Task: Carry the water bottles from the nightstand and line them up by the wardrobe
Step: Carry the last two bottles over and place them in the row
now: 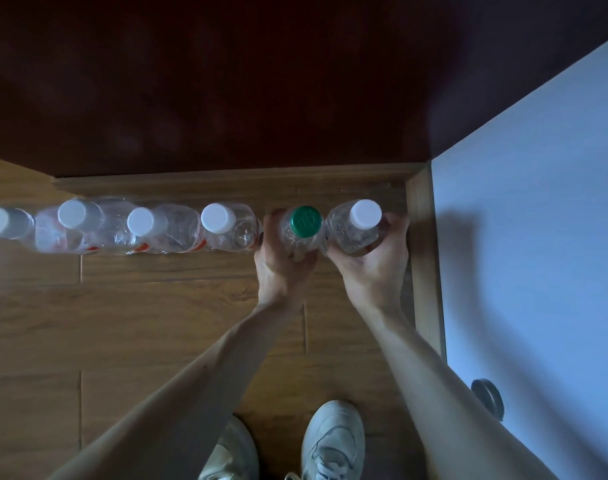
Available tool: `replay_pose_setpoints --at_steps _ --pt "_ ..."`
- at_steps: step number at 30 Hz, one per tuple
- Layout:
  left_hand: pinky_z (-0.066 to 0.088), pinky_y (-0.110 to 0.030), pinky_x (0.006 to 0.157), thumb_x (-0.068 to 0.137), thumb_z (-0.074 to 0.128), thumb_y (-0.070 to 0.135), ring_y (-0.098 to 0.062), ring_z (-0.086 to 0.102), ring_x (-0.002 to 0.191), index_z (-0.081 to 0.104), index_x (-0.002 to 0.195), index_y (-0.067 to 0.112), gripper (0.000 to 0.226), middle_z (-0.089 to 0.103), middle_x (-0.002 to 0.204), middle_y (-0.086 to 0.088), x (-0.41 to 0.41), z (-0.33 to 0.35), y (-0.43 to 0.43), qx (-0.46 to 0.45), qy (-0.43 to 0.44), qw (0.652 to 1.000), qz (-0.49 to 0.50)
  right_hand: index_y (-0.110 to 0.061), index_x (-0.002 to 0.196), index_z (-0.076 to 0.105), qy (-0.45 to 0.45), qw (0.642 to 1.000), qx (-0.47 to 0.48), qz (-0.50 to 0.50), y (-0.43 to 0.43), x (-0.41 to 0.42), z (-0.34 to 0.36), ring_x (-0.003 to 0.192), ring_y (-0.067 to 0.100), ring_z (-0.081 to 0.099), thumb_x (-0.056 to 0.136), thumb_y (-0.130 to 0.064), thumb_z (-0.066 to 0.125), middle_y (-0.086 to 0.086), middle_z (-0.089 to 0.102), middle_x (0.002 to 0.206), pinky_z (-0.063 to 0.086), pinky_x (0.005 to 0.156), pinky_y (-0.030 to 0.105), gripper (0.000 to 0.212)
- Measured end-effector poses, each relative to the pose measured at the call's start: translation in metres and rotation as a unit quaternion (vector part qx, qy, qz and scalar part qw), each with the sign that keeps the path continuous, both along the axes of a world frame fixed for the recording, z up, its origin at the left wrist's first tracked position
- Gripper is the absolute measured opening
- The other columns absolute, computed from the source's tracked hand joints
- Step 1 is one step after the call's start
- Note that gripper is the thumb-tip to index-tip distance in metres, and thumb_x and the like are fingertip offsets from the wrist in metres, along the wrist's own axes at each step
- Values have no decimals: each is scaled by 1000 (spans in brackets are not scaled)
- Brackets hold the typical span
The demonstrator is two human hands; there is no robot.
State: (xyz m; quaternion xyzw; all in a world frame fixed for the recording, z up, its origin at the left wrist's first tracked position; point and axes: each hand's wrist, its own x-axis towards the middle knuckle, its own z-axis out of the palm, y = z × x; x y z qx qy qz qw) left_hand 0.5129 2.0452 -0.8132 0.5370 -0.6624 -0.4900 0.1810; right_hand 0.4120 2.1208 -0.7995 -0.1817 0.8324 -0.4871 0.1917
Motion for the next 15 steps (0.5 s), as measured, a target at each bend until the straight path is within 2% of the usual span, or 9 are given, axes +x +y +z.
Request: replay_pose_setpoints --at_steps 3,5,10,15 --pt "44 -1 64 77 80 9 16 60 84 48 125 13 58 66 97 11 -2 -1 1 8 -5 1000 20 -18 110 45 6 1000 -2 -4 -5 3 -2 95 9 61 59 -22 95 3 62 106 47 80 16 72" --pt "44 -2 66 76 81 11 11 61 84 48 126 14 60 66 100 10 -4 0 2 13 -9 999 38 -19 109 43 7 1000 -1 -5 -7 6 -3 94 13 62 59 -22 94 4 61 105 48 80 19 71" --pt "47 -23 81 72 84 19 -9 59 94 52 125 18 62 66 105 7 -4 2 4 32 -42 995 79 -17 105 42 13 1000 15 6 -7 11 -5 93 16 60 58 -17 92 6 58 104 49 78 21 69" --pt "51 -32 88 72 83 16 -18 63 102 53 124 19 60 67 107 3 -3 4 3 61 -74 991 89 -12 109 42 10 1000 26 13 -9 12 -3 97 19 59 57 -19 91 7 56 108 51 82 28 72"
